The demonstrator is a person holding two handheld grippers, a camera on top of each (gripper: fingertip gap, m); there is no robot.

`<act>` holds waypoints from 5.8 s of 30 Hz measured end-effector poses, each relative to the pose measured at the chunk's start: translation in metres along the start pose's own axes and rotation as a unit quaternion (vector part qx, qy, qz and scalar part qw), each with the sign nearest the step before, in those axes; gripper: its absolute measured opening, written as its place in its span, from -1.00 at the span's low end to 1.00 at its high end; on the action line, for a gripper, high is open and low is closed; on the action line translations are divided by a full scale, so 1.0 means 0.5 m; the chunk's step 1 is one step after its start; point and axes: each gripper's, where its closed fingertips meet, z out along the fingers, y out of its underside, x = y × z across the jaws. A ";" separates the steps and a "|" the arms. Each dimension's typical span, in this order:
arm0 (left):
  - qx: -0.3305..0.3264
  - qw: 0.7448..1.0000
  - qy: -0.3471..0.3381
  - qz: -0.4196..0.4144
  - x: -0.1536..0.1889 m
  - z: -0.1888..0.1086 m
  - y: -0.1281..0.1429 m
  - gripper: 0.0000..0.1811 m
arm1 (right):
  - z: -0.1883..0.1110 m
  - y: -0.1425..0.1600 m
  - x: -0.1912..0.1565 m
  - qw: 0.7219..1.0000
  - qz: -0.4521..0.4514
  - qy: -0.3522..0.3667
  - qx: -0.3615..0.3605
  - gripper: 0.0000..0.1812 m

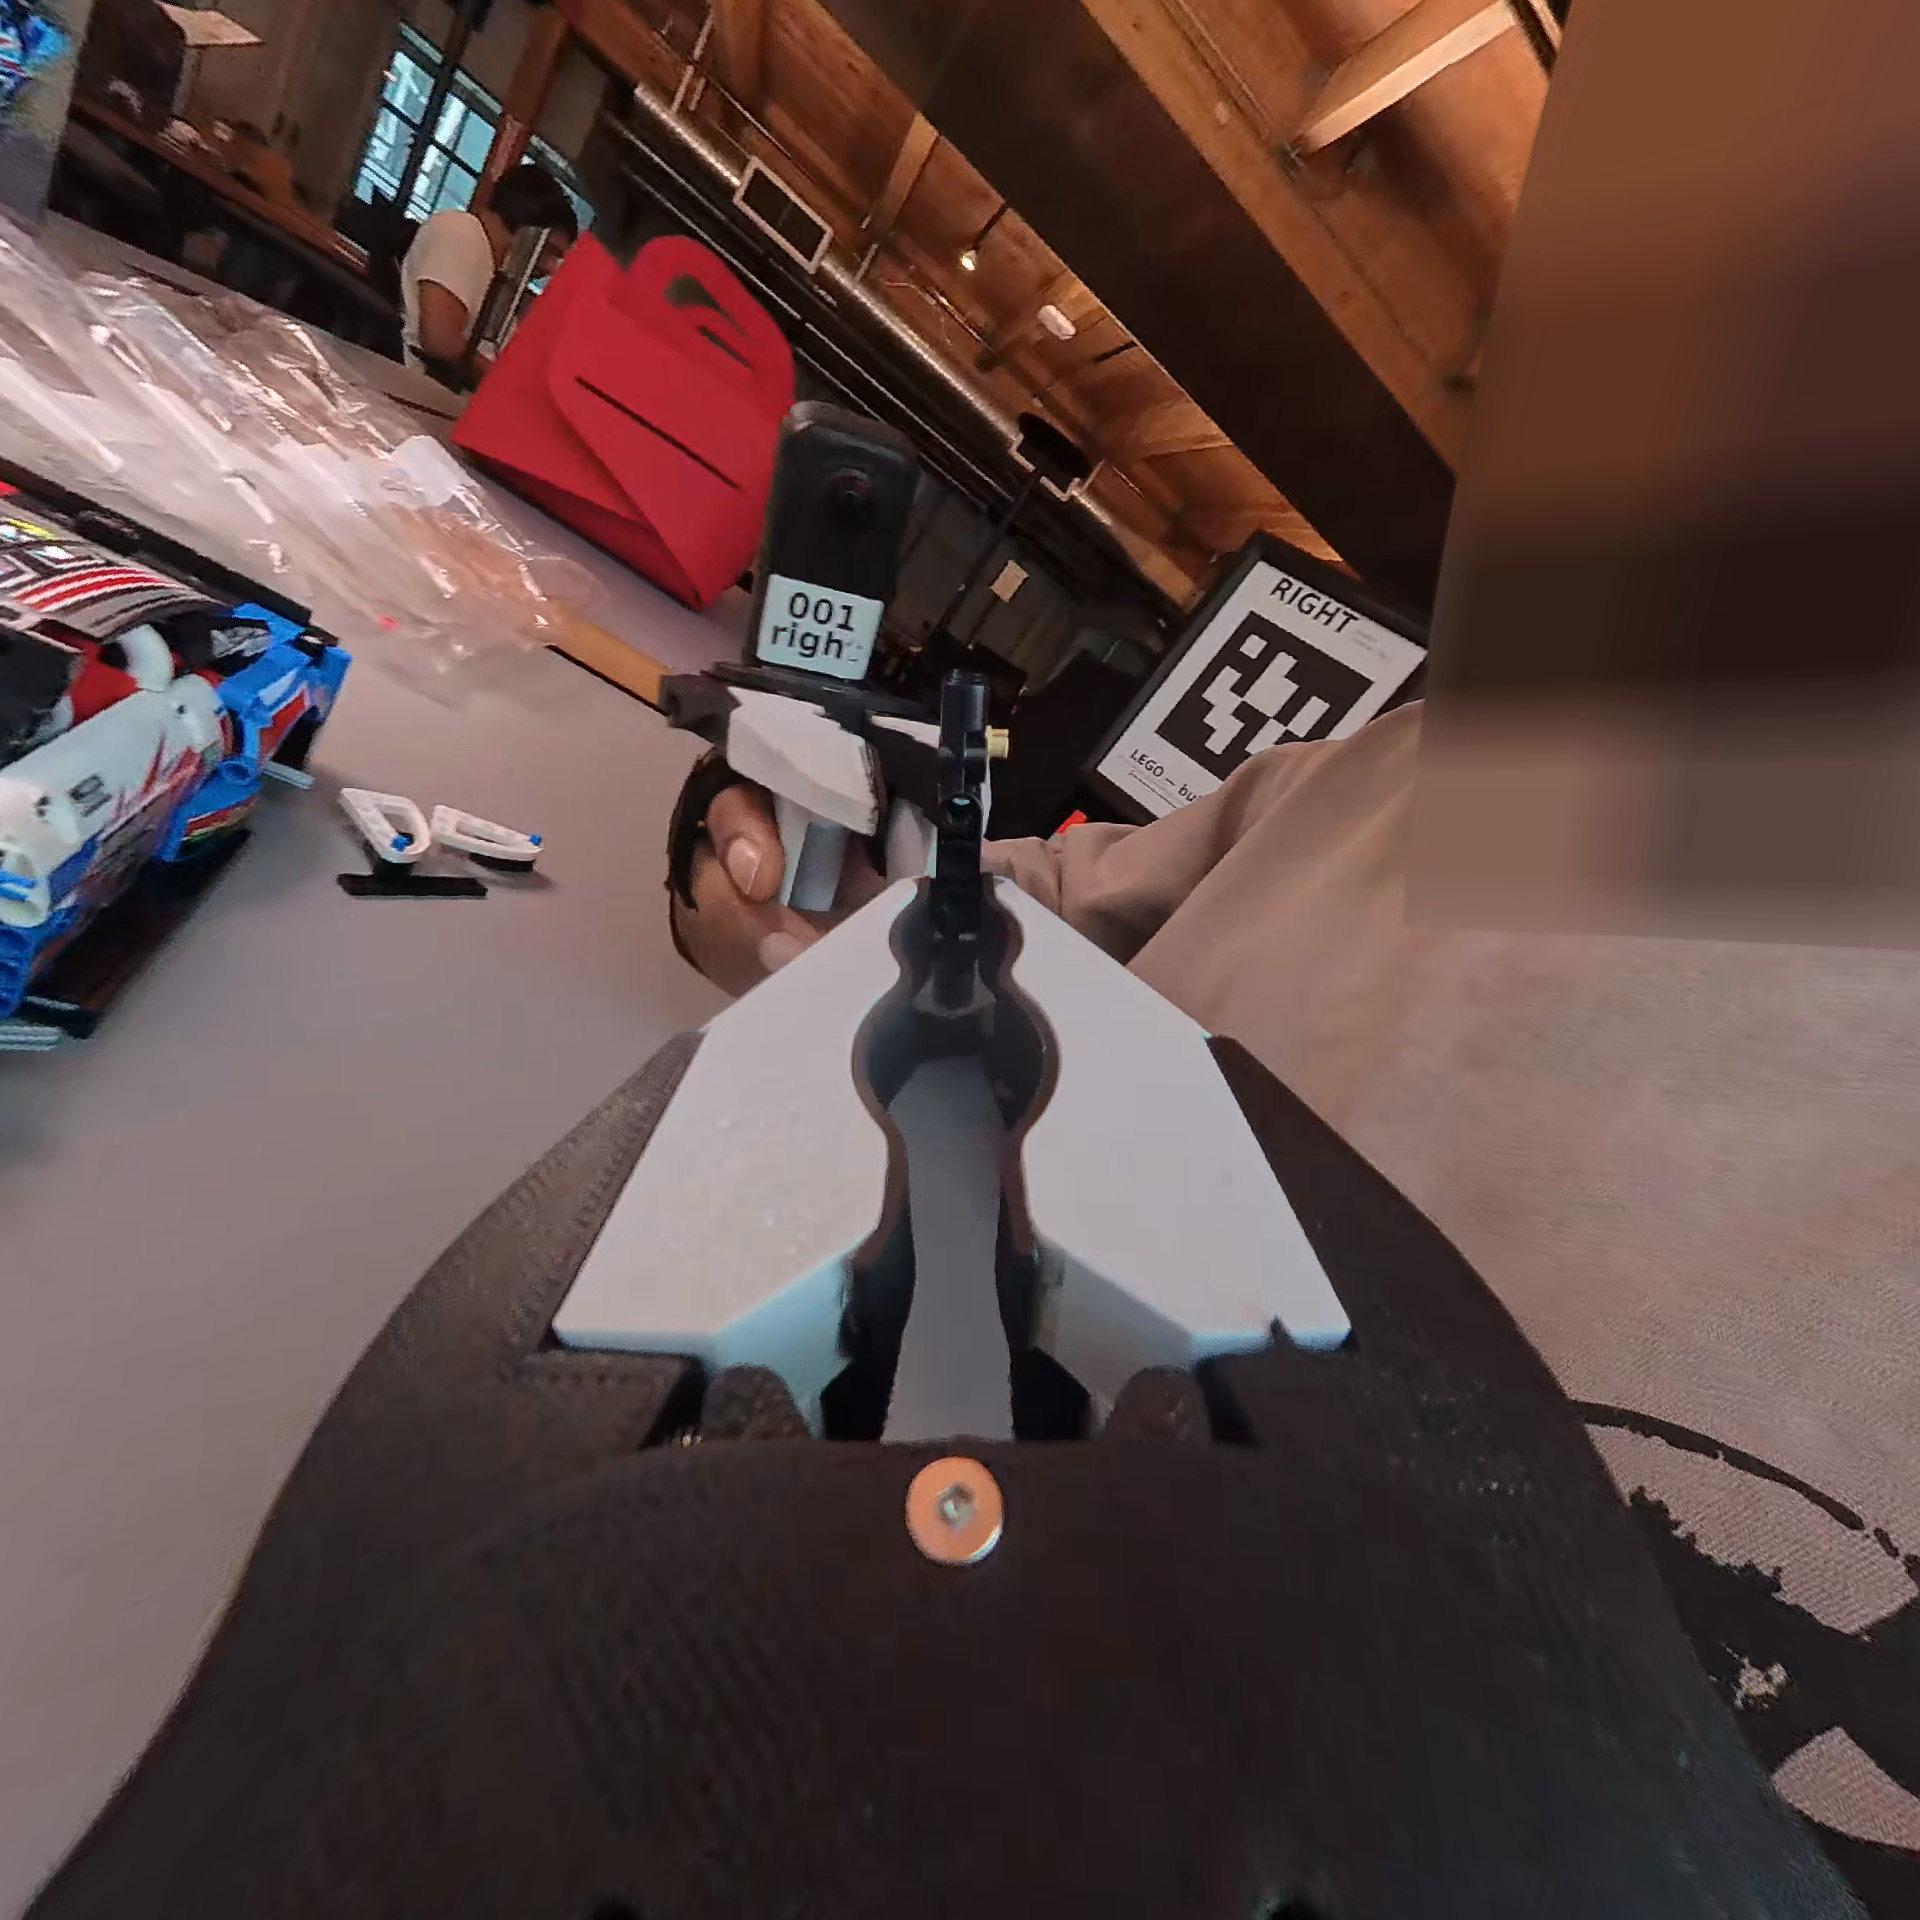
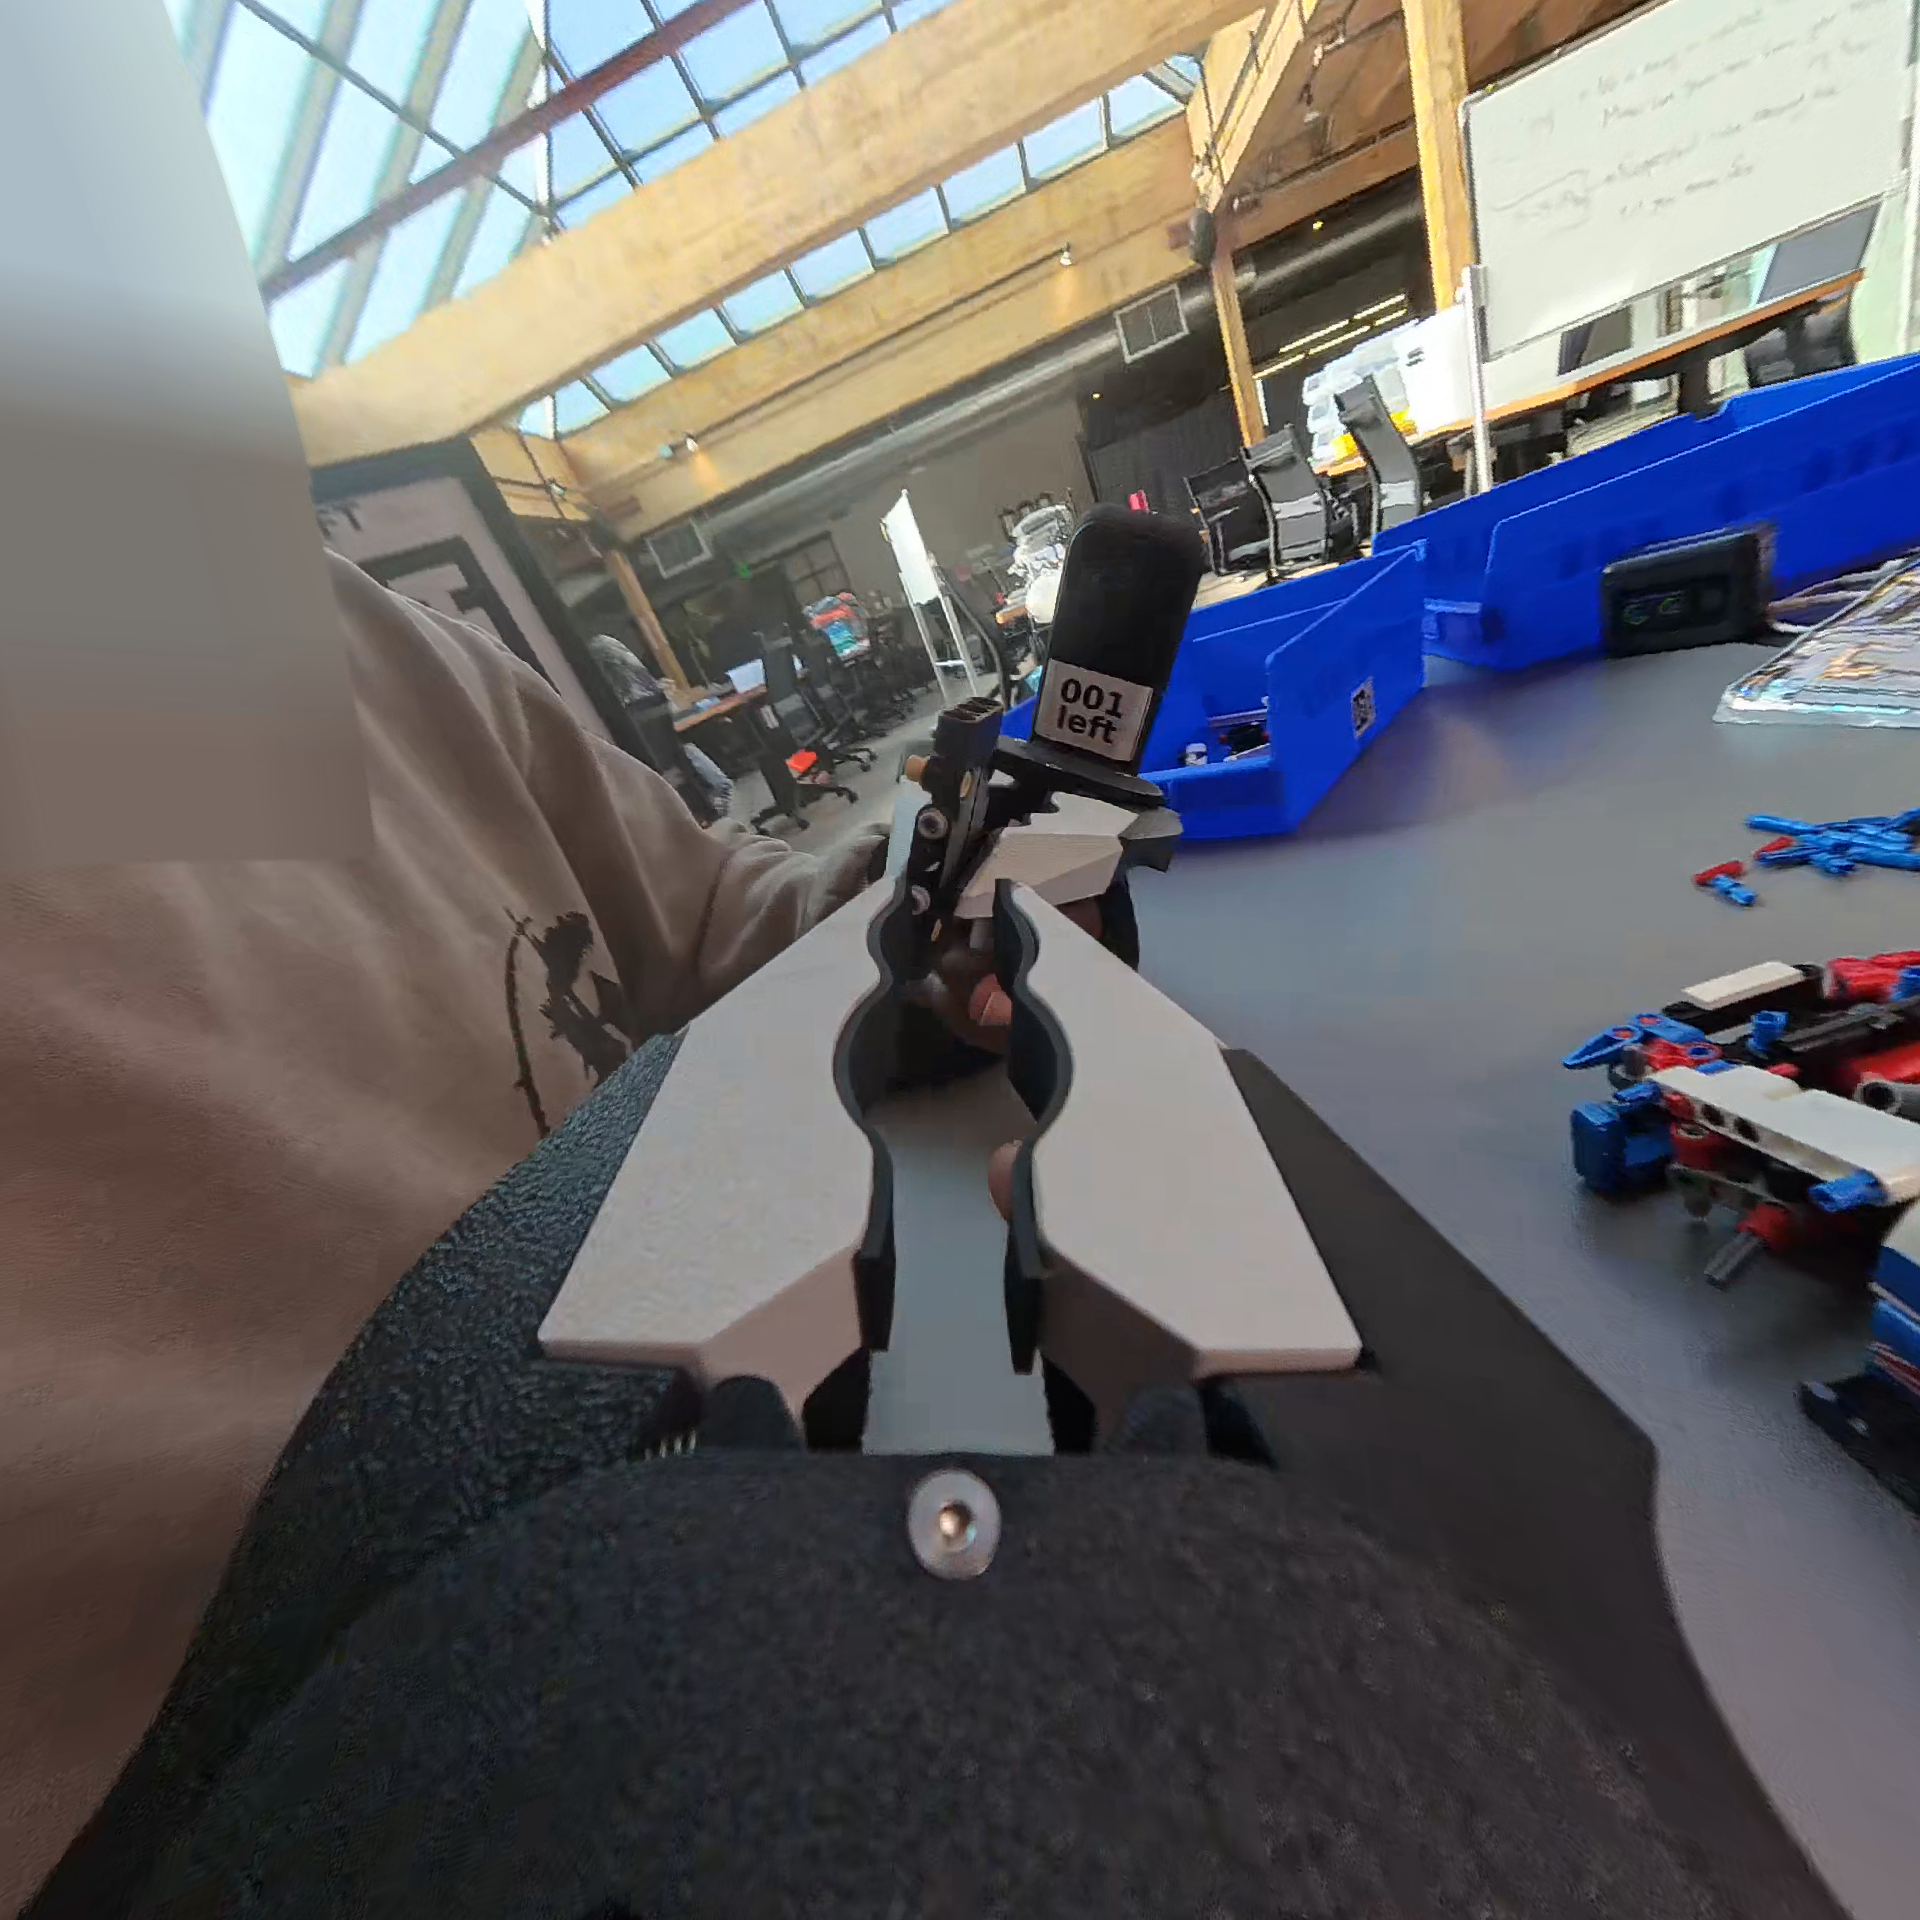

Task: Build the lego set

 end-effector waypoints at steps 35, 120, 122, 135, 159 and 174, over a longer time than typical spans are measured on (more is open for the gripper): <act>-0.181 0.971 -0.137 -0.068 -0.098 -0.011 0.133 -0.95 | -0.023 0.122 0.070 0.975 0.000 0.088 -0.203 -0.86; -0.388 0.849 -0.281 0.223 -0.188 -0.089 0.188 -0.74 | -0.036 0.243 0.135 0.843 -0.241 0.065 -0.477 -0.70; -0.388 0.847 -0.284 0.226 -0.189 -0.090 0.187 -0.74 | -0.037 0.241 0.140 0.842 -0.242 0.075 -0.476 -0.67; -0.339 0.849 -0.334 0.231 -0.219 -0.139 0.139 -0.69 | -0.072 0.041 0.159 0.944 -0.172 0.190 -0.209 -0.69; 0.031 0.774 -0.551 0.311 -0.222 -0.301 -0.168 -0.68 | -0.242 -0.159 0.239 0.898 -0.174 0.398 0.064 -0.81; 0.142 0.684 -0.715 -0.036 -0.545 -0.643 -0.318 -0.28 | -0.376 -0.158 0.241 0.853 -0.197 0.481 -0.055 -0.86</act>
